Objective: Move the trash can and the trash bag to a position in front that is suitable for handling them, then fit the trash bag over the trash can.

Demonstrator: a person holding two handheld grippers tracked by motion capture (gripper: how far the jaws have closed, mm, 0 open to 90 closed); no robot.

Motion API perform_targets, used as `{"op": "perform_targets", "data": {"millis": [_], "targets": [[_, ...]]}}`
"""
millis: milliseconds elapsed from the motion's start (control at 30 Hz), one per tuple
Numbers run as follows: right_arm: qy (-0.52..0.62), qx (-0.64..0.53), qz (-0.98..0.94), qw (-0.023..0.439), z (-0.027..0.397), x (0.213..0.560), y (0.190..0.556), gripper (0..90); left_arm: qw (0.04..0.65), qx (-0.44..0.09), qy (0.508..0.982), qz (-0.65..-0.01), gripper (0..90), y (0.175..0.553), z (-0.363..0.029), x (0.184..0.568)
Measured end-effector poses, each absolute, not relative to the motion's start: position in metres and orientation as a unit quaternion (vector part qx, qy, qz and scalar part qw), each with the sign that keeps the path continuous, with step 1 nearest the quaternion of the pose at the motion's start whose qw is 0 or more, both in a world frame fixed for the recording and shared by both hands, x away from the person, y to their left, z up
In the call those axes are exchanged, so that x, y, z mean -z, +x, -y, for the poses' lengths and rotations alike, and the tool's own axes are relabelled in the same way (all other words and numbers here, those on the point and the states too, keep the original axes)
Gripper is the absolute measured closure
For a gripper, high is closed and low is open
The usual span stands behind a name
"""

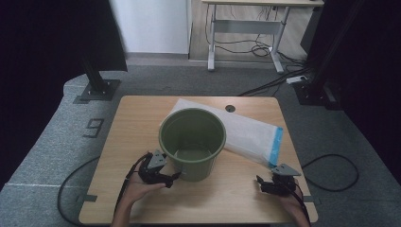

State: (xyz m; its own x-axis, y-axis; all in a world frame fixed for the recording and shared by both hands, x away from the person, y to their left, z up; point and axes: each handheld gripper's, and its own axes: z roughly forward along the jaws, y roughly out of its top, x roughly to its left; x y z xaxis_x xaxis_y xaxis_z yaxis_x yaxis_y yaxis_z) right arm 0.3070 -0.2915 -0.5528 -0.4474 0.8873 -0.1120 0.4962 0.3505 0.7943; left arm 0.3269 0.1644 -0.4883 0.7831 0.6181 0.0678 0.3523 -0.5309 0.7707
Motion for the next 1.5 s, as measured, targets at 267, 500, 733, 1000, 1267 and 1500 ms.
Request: {"op": "perform_targets", "data": {"millis": [267,500,733,1000,1267,1500], "targets": [[0.439,-0.348,-0.777,0.286,0.289,0.553,0.306,15.3,0.391,-0.167,0.862,-0.276,11.8,0.337,-0.147,0.489],[0.431,-0.348,-0.783,0.285,0.288,0.553,0.305,15.1,0.378,-0.182,0.864,-0.279,12.3,0.334,-0.141,0.488],[0.431,-0.349,-0.783,0.283,0.289,0.553,0.305,15.0,0.377,-0.198,0.854,-0.299,12.4,0.316,-0.159,0.488],[0.432,-0.342,-0.784,0.286,0.287,0.553,0.305,14.6,0.376,-0.207,0.842,-0.326,12.4,0.307,-0.184,0.491],[0.433,-0.342,-0.782,0.288,0.287,0.553,0.304,14.6,0.380,-0.212,0.838,-0.328,12.1,0.304,-0.194,0.486],[0.437,-0.331,-0.780,0.302,0.281,0.554,0.306,14.7,0.374,-0.209,0.840,-0.331,12.0,0.303,-0.202,0.489]]}}
